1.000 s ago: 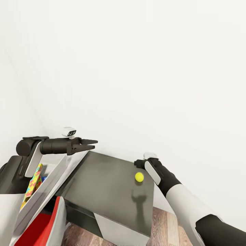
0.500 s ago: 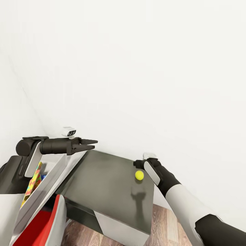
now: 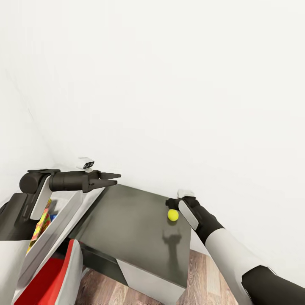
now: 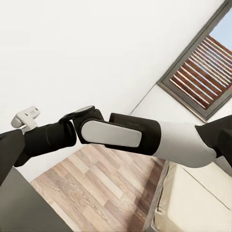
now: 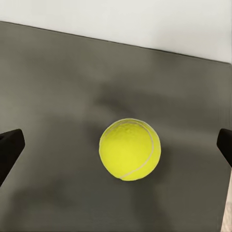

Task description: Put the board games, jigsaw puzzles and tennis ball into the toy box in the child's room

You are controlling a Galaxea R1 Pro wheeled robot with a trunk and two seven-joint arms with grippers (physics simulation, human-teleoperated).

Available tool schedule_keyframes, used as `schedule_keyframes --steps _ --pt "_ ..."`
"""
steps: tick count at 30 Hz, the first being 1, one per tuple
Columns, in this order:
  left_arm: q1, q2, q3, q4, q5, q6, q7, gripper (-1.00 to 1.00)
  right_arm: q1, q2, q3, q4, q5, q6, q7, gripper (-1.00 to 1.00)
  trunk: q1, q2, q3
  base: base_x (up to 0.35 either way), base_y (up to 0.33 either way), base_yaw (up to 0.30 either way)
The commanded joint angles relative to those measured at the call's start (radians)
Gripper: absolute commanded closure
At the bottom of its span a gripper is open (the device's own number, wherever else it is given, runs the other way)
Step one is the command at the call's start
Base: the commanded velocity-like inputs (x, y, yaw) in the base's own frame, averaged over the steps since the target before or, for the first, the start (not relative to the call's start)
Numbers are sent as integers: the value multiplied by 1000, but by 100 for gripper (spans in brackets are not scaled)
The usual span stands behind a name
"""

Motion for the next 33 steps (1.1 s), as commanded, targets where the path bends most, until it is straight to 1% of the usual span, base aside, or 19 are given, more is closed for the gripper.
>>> schedule_keyframes --steps 1,5,9,33 --pt "-1 1 -1 0 4 11 -1 -100 -1 -1 4 2 -11 -8 -9 -100 1 -2 -4 0 0 0" --pt "-2 1 0 -1 4 11 -2 -100 -1 -3 4 17 -11 -29 -8 -100 1 -2 -10 0 0 0" --pt "-3 1 0 -1 4 12 -2 -100 -1 -4 4 21 -11 -35 -9 -100 1 -2 -17 0 0 0" --pt "-3 1 0 -1 4 10 -2 -100 -2 -3 3 22 -9 -39 -9 -100 1 -2 -55 0 0 0"
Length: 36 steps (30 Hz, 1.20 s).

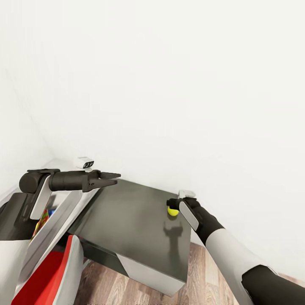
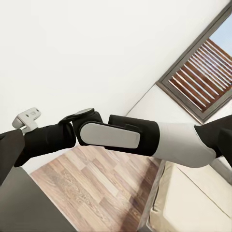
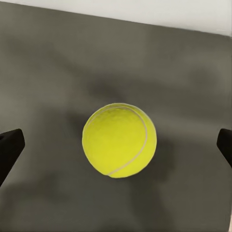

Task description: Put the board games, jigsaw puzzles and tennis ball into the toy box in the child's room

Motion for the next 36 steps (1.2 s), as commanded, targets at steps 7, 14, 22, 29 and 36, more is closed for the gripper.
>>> schedule_keyframes --steps 7,14,22,29,36 --pt "-1 -1 -2 0 4 10 1 -100 -9 -1 4 -1 -11 2 -10 -100 1 -2 -13 0 0 0" --pt "-1 0 -3 0 4 10 1 -100 -25 -2 4 0 -13 2 -11 -100 1 -2 -24 0 0 0" --pt "-1 -2 -3 0 4 10 1 -100 -45 -2 3 3 -15 3 -11 -100 1 -2 -37 0 0 0" --pt "-1 -2 -3 0 4 10 1 -100 -53 -6 3 21 -15 2 -10 -100 1 -2 -48 0 0 0" --pt "-1 -2 -3 0 4 10 1 -100 -55 -2 3 27 -15 -16 -11 -100 1 -2 -60 0 0 0"
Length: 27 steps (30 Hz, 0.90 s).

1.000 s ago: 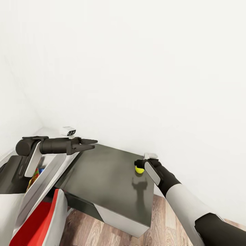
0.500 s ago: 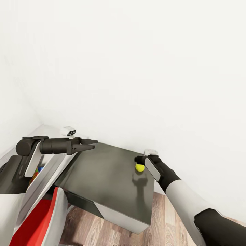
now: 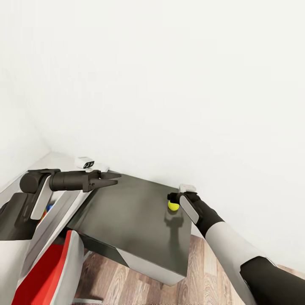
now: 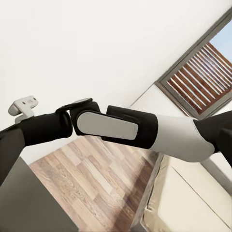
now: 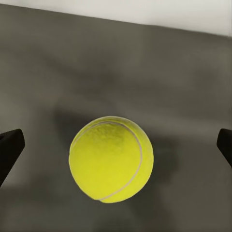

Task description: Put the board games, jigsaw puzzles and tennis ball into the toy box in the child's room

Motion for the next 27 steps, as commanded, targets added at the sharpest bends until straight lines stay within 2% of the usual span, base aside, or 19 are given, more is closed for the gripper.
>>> schedule_keyframes --steps 1,27 --pt "-1 1 -1 0 4 10 -1 -100 -1 0 5 -1 -10 -3 -10 -100 1 -2 -3 0 0 0" --pt "-15 4 1 -9 5 21 -5 -100 -1 3 3 12 -7 -13 -9 -100 1 -2 -45 0 0 0"
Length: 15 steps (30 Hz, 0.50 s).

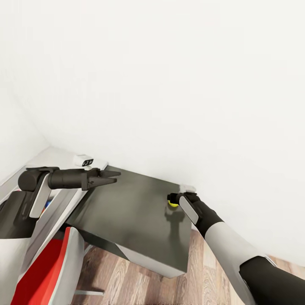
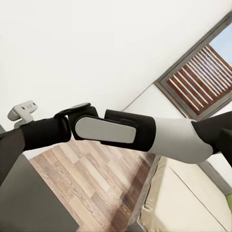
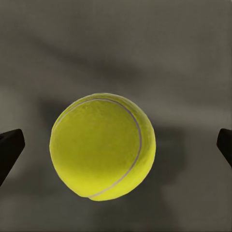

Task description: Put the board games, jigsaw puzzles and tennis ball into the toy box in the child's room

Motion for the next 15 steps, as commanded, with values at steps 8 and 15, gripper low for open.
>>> schedule_keyframes --steps 8,15 --pt "-4 1 -3 -4 4 11 0 -100 -2 0 5 -2 -10 2 -9 -100 1 -2 -15 0 0 0" --pt "-4 1 -3 -5 4 11 0 -100 -1 -1 6 -8 -11 -1 -9 -100 1 -2 -25 0 0 0"
